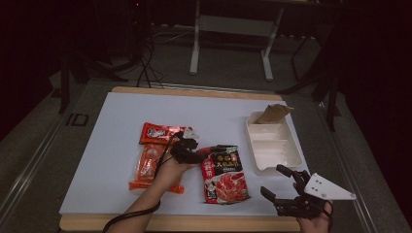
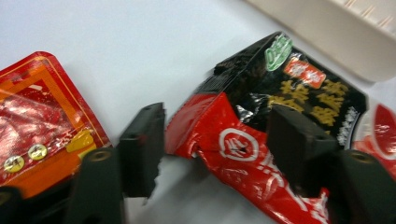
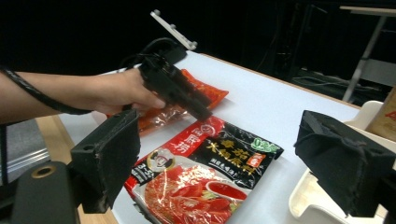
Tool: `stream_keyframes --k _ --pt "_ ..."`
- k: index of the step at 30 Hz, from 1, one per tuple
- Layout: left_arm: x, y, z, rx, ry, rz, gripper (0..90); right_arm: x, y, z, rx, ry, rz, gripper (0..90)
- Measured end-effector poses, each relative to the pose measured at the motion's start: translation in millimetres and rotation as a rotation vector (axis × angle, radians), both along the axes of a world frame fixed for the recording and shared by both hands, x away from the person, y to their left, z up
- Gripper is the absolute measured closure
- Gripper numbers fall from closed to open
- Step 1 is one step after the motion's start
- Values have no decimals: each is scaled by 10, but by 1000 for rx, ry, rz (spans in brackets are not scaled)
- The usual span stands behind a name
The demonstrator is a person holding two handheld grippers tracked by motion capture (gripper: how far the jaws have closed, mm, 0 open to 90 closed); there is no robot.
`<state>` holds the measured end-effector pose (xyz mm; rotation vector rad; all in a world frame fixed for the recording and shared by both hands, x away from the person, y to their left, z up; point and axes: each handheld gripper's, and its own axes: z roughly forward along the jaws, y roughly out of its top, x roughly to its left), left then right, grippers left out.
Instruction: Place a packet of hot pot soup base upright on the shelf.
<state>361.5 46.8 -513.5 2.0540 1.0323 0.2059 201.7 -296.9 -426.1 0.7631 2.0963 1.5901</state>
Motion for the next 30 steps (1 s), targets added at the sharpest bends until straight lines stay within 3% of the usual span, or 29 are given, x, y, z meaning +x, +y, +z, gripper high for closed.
stream_keyframes --k 8,17,22,24,30 --pt "110 -61 -116 74 85 -8 466 10 4 -15 -4 9 4 137" --pt "99 -191 -135 170 98 -23 582 20 28 -27 -11 18 14 137" --pt "75 -339 -89 273 85 -23 680 37 50 -36 -10 29 22 137" --pt "83 -347 -80 266 99 -32 769 41 58 -39 -13 31 26 137" --pt "64 -345 -46 265 79 -39 812 32 63 -45 -16 30 35 138"
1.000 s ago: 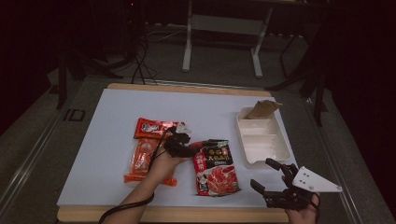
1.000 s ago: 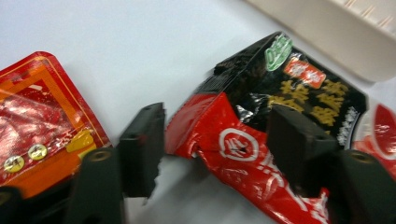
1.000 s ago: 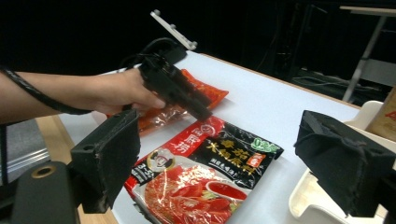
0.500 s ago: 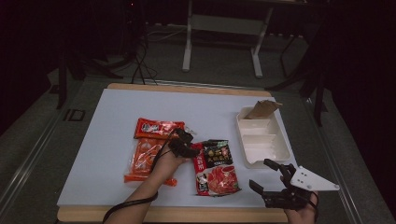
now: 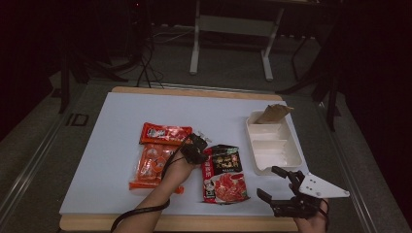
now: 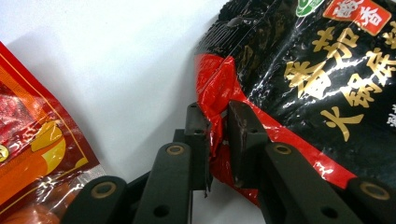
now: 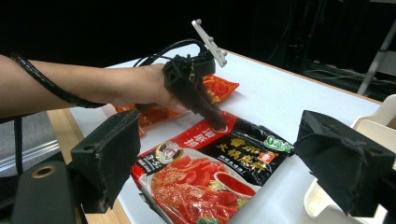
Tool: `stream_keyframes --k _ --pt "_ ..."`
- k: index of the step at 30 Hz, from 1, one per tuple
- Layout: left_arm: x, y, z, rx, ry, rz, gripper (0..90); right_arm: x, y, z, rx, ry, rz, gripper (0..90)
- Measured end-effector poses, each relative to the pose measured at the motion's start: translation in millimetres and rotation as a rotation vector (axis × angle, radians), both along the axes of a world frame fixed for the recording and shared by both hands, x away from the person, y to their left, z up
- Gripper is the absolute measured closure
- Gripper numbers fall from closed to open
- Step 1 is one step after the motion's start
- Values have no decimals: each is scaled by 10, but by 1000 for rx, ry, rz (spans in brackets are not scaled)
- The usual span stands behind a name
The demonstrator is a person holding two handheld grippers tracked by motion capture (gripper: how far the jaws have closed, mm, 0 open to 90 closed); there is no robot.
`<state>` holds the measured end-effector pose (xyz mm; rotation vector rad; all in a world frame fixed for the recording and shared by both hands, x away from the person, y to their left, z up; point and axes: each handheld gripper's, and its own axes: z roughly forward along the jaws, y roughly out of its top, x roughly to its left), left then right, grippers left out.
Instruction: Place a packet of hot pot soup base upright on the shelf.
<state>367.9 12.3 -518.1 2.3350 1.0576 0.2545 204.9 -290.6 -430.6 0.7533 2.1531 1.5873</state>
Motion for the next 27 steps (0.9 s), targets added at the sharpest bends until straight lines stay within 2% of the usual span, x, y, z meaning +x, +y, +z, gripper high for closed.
stream_keyframes --k 3,6,7,12,13,15,16,18,21,24,27 --pt "16 14 37 -18 21 -1 835 13 -3 -5 3 6 -1 138" --pt "15 30 66 -42 24 -3 854 8 -10 -3 3 2 -2 138" --pt "7 38 79 -55 9 -12 859 6 -13 0 4 3 -4 138" --pt "-79 30 173 -45 -47 -21 864 8 -34 8 10 -7 -12 141" --pt "-101 37 204 -55 -58 -23 864 5 -36 10 8 -14 -13 144" --pt "-114 44 225 -62 -66 -23 867 2 -36 14 10 -23 -10 144" --pt "-176 55 310 -80 -98 -35 870 -3 -39 23 9 -32 -14 144" --pt "-233 59 384 -89 -121 -45 873 -3 -38 26 7 -33 -13 144" --pt "-326 53 465 -80 -174 -67 874 -5 -37 28 6 -38 -17 144" --pt "-398 76 545 -116 -193 -77 877 -8 -40 35 9 -39 -20 144" --pt "-463 72 608 -129 -221 -92 878 -11 -42 46 2 -45 -31 143"
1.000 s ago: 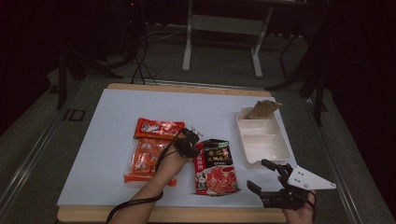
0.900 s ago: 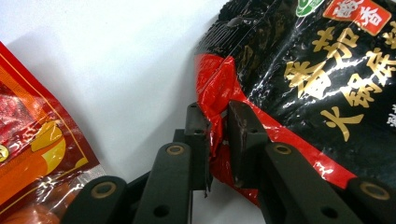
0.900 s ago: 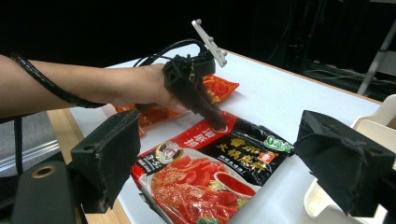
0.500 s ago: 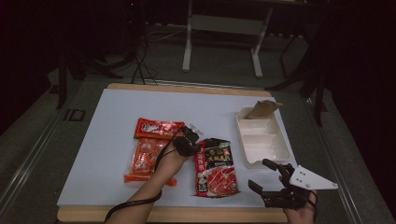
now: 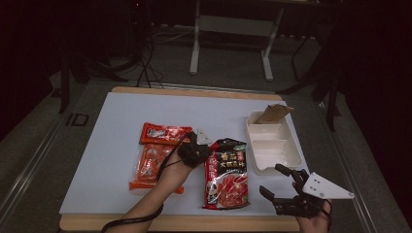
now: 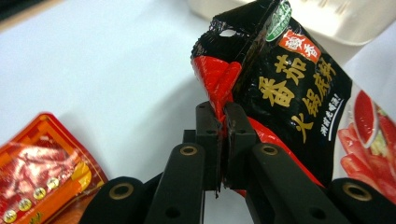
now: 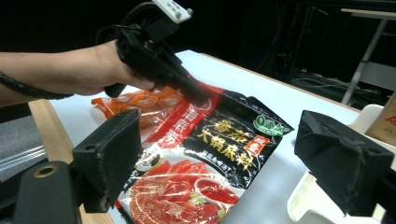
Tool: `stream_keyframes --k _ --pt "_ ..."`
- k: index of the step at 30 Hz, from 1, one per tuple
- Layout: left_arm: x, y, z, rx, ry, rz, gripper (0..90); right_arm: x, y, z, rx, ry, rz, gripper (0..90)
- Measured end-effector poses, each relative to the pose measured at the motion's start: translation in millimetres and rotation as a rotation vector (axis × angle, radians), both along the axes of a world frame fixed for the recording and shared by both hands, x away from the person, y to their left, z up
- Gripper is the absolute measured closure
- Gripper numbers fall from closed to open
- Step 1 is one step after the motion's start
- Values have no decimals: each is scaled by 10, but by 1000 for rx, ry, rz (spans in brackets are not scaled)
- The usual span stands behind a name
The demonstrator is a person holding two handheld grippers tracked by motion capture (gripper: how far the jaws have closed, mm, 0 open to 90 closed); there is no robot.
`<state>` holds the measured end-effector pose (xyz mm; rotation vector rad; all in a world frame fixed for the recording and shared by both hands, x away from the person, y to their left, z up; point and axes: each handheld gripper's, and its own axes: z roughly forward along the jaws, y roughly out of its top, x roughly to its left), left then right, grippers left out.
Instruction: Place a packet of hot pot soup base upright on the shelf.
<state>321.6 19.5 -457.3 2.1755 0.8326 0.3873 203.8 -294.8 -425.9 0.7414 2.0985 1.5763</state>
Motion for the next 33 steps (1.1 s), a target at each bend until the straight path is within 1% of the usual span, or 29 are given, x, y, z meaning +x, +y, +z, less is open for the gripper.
stream_keyframes --k 2,6,7,8,10,11,14,19,20,21,22,23,25,28,30,31,32,33 --pt "-43 -3 52 -20 -17 -13 879 2 -8 7 4 1 -7 143" --pt "-132 -40 152 -30 -52 -35 879 2 -20 14 16 2 -9 144" --pt "-154 -45 173 -50 -53 -38 879 2 -21 16 17 0 -9 144" --pt "-173 -48 197 -59 -55 -44 880 0 -22 18 18 -1 -12 144" --pt "-221 -63 235 -69 -73 -53 880 -2 -24 22 18 -5 -14 144" --pt "-221 -63 235 -69 -73 -53 880 -2 -24 22 18 -5 -14 144" --pt "-289 -79 293 -98 -88 -67 880 -3 -23 26 15 -9 -17 144" --pt "-389 -100 389 -121 -113 -91 882 -6 -21 34 10 -13 -20 145" --pt "-413 -102 413 -130 -122 -107 882 -8 -21 39 6 -16 -20 150" --pt "-431 -104 425 -139 -134 -112 882 -12 -26 47 0 -37 -15 163" --pt "-447 -110 441 -144 -142 -120 882 -16 -26 54 -2 -46 -14 164" --pt "-452 -110 455 -148 -146 -123 882 -22 -29 63 -8 -57 -18 164" --pt "-450 -99 476 -159 -147 -115 882 -30 -35 81 -10 -62 -21 164" --pt "-442 -52 509 -189 -149 -103 882 -48 -43 99 -7 -61 -28 153" --pt "-437 -8 534 -208 -153 -109 881 -44 -53 105 2 -47 -30 146" --pt "-436 14 543 -221 -153 -109 881 -38 -58 107 -3 -46 -37 144" --pt "-432 36 557 -230 -148 -109 881 -33 -62 110 -5 -62 -39 145" --pt "-435 60 569 -244 -152 -107 881 -29 -68 115 11 -78 -18 143"
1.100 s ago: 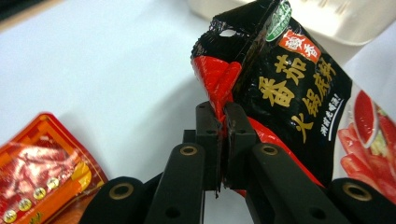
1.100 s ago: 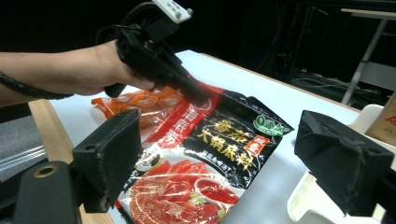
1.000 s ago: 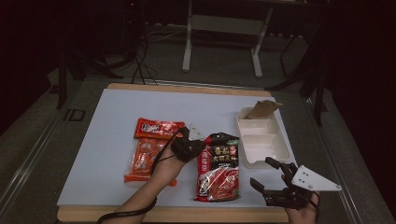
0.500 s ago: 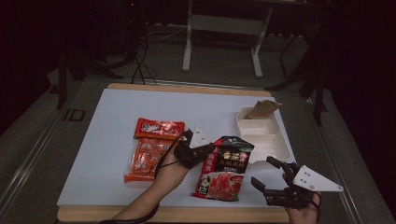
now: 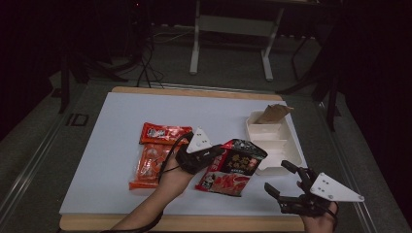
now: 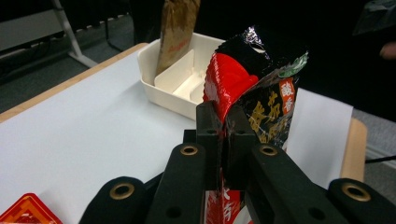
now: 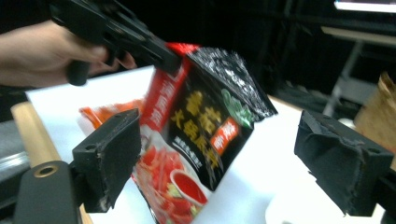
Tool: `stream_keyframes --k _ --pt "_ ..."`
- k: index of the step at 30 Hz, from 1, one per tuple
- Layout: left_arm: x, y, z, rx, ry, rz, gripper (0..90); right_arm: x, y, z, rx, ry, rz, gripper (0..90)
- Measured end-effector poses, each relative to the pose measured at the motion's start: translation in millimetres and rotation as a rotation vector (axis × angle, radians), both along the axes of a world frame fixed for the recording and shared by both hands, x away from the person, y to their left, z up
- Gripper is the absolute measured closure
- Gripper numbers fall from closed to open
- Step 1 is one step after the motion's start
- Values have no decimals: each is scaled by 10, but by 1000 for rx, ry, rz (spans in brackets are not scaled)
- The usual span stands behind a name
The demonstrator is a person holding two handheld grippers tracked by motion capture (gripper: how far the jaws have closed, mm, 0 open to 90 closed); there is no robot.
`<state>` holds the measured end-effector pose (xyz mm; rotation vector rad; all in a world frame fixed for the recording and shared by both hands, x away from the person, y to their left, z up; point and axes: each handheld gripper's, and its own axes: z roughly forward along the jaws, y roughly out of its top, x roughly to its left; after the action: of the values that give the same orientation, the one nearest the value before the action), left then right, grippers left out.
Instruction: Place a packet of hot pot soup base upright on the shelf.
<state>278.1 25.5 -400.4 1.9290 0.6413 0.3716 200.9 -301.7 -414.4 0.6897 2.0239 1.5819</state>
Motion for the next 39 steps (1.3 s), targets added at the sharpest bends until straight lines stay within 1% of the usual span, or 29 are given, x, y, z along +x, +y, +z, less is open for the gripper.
stream_keyframes --k 1,2,4,6,7,8,9,10,11,12,14,15,17,18,19,21,22,23,24,25,27,29,30,32,34,37,39 --pt "-6 30 15 -17 -5 -7 881 6 -2 7 15 -1 17 143" --pt "-5 46 29 -22 -1 -10 881 11 3 22 4 1 1 143" --pt "-13 86 60 -50 -5 -15 881 26 2 46 1 12 -3 140" --pt "-26 118 95 -70 -8 -26 881 48 -4 77 19 47 -30 130" --pt "-36 133 107 -87 -12 -24 881 66 -2 91 35 66 -18 103" --pt "-43 149 120 -96 -16 -30 880 74 10 103 42 74 -19 98" --pt "-51 163 134 -106 -18 -26 880 77 24 118 54 73 -31 99" --pt "-58 181 141 -125 -19 -29 880 87 30 132 66 90 -5 98" --pt "-63 197 147 -138 -26 -32 880 92 44 145 66 103 8 99" --pt "-75 211 154 -148 -32 -23 880 97 69 162 51 102 -3 108" --pt "-85 247 157 -189 -31 -17 879 102 121 188 21 97 6 158" --pt "-90 262 159 -194 -40 -11 879 107 143 203 16 98 9 182" --pt "-100 287 159 -212 -43 -8 879 135 186 231 18 108 10 198" --pt "-109 294 157 -215 -49 -7 880 149 199 247 21 111 2 226" --pt "-117 299 160 -212 -49 -9 880 166 211 262 29 108 5 226" --pt "-134 303 151 -220 -53 -4 880 204 252 291 20 109 14 227" --pt "-140 303 151 -216 -52 -6 880 222 273 302 19 109 21 232" --pt "-148 308 144 -221 -56 -4 880 239 294 313 20 113 32 234" --pt "-152 314 136 -235 -49 -4 880 255 317 326 16 107 30 241" --pt "-153 321 134 -239 -43 -4 879 272 336 338 12 104 31 265" --pt "-161 329 129 -252 -45 -4 880 314 366 355 20 108 29 304" --pt "-169 331 134 -252 -46 -5 880 356 389 371 21 117 44 335" --pt "-174 329 136 -253 -47 -9 880 372 399 379 20 112 45 366" --pt "-182 323 141 -251 -48 -8 879 408 412 399 21 116 58 406" --pt "-190 321 144 -257 -52 -11 879 445 418 418 7 117 59 487" --pt "-194 324 148 -269 -53 -12 879 497 414 435 4 128 63 524" --pt "-193 323 146 -284 -49 -17 878 523 409 438 12 136 73 536"
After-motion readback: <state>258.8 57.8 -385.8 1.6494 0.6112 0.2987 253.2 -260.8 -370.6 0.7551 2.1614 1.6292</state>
